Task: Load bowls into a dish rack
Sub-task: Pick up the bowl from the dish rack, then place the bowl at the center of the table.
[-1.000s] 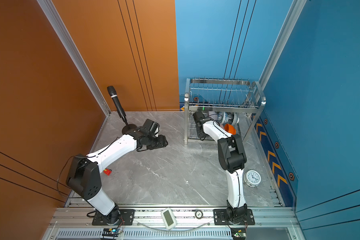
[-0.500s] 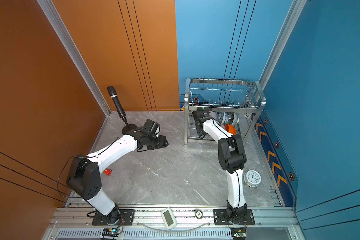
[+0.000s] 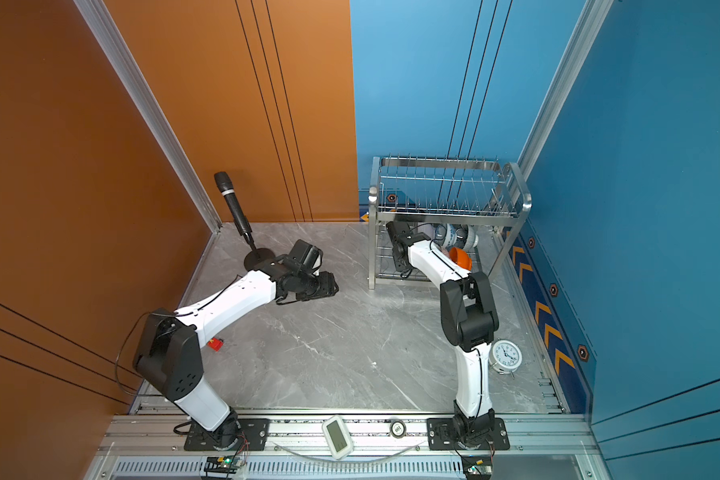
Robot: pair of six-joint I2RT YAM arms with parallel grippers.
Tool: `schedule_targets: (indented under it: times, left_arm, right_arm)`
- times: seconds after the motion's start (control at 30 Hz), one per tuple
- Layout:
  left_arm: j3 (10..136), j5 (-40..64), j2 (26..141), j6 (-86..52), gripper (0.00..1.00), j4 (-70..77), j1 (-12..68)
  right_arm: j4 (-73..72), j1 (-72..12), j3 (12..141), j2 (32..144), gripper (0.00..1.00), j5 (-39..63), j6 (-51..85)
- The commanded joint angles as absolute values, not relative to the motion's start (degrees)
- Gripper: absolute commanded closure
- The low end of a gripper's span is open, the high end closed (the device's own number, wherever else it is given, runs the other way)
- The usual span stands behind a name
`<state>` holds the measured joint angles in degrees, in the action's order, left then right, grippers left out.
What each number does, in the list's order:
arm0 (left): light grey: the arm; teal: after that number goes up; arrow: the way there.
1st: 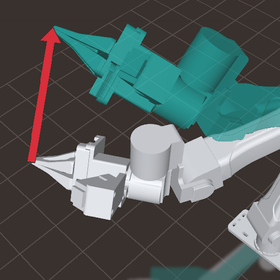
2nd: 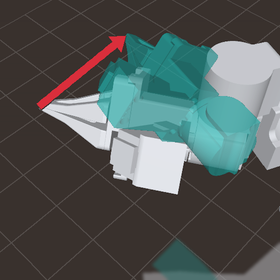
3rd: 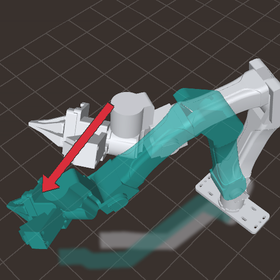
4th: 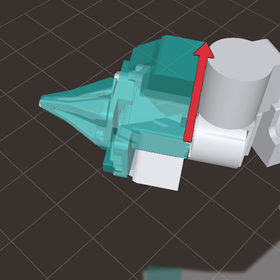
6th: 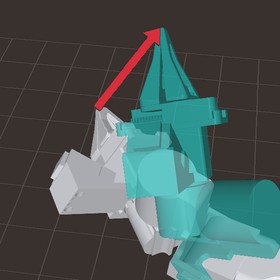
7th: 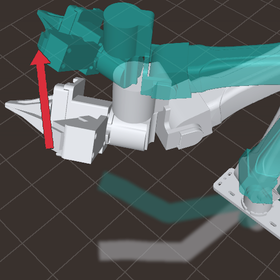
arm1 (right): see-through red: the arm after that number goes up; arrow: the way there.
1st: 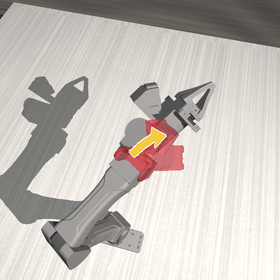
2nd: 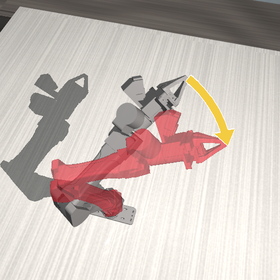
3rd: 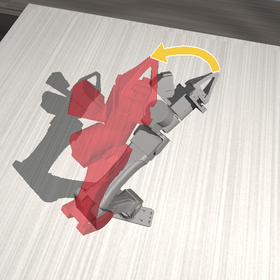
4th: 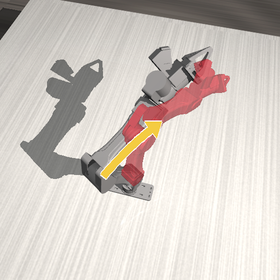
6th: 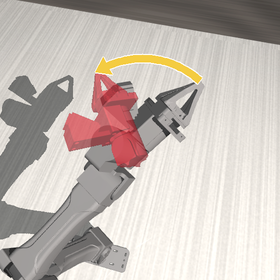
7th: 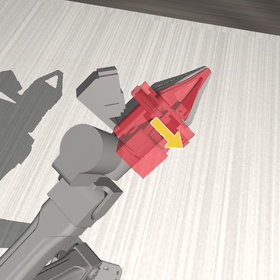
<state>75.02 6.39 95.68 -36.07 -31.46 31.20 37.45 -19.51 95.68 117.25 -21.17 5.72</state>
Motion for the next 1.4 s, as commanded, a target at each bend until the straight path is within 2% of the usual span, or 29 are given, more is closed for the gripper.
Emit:
schedule_targets:
  times: [0.0, 0.27, 1.0, 1.37]
  left_arm:
    - [74.97, 5.23, 94.27, -36.26, 0.37, -32.7, 31.73]
    - [73.82, 5.23, 92.95, -35.93, 0.37, -32.7, 31.68]
    - [72.09, 5.88, 91.05, -34.96, 0.37, -32.7, 31.53]
    - [71.34, 5.94, 90.04, -34.86, 0.37, -32.54, 31.73]
  right_arm:
    - [39.38, -20.1, 93.71, 114.05, 1.0, -22.23, 5.12]
    - [36.92, -22.84, 89.68, 111.89, 1.0, -26.0, 3.4]
    - [33.82, -25.56, 85.06, 104.82, 1.0, -27.25, 3.59]
    - [36.12, -27.98, 79.33, 96.94, 1.0, -27.71, 6.91]
